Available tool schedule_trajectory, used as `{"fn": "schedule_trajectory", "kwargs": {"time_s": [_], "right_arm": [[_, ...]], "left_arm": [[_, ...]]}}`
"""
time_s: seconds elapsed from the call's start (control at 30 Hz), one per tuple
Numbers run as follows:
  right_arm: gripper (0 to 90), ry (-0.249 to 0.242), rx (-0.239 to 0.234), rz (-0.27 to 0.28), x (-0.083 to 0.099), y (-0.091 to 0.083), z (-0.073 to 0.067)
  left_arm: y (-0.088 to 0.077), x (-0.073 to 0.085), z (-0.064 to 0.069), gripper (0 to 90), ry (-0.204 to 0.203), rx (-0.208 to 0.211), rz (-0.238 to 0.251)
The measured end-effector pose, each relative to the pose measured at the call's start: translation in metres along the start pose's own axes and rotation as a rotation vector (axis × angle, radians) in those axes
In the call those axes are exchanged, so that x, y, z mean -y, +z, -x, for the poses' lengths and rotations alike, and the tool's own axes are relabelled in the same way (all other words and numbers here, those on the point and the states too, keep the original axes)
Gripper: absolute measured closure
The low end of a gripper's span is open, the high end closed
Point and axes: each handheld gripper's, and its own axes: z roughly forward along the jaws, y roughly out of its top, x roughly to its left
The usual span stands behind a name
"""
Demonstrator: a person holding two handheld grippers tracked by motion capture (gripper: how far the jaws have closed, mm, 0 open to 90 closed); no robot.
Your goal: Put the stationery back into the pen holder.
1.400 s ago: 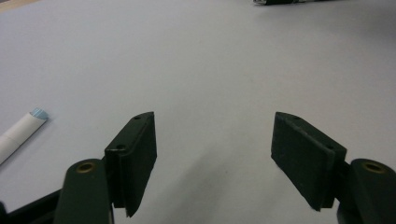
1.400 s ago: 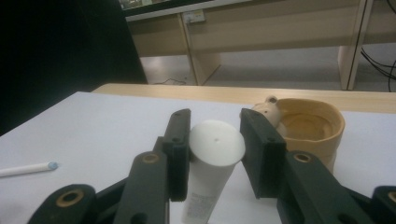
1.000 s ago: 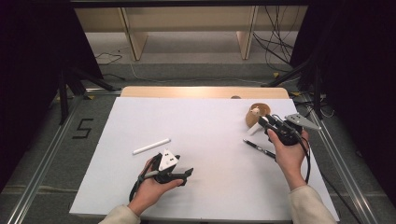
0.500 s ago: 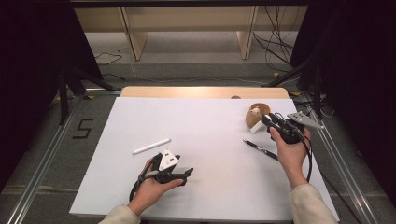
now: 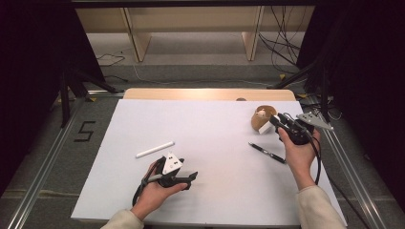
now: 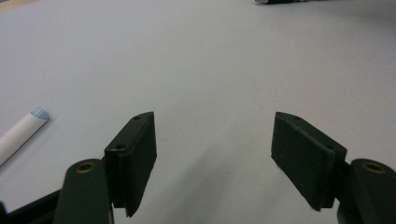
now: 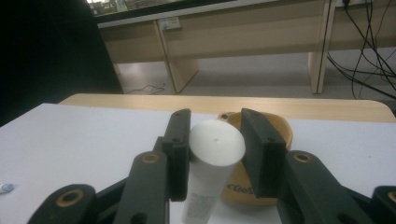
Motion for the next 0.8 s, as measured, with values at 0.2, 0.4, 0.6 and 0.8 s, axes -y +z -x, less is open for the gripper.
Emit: {"fn": "schedule_trajectory", "kwargs": {"time_s": [0.2, 0.4, 0.6, 0.8], "right_arm": [[65.1, -0.001, 0.012, 0.008, -0.0026, 0.0, 0.0015], [65.2, -0.002, 0.024, 0.014, -0.0042, 0.0004, 0.0036], [65.1, 0.003, 0.034, 0.013, -0.0045, 0.0004, 0.0058], [65.2, 0.001, 0.041, 0.016, -0.0057, 0.0009, 0.0077]], "left_arm": [[0.0, 0.0, 0.0, 30.9, -0.001, 0.0, 0.0], [-0.0001, -0.0001, -0.0001, 30.9, -0.001, -0.001, 0.0], [0.0004, -0.0002, 0.0002, 30.9, -0.003, 0.0, 0.002], [0.0006, -0.0003, 0.0004, 30.9, 0.0, 0.001, 0.0]]}}
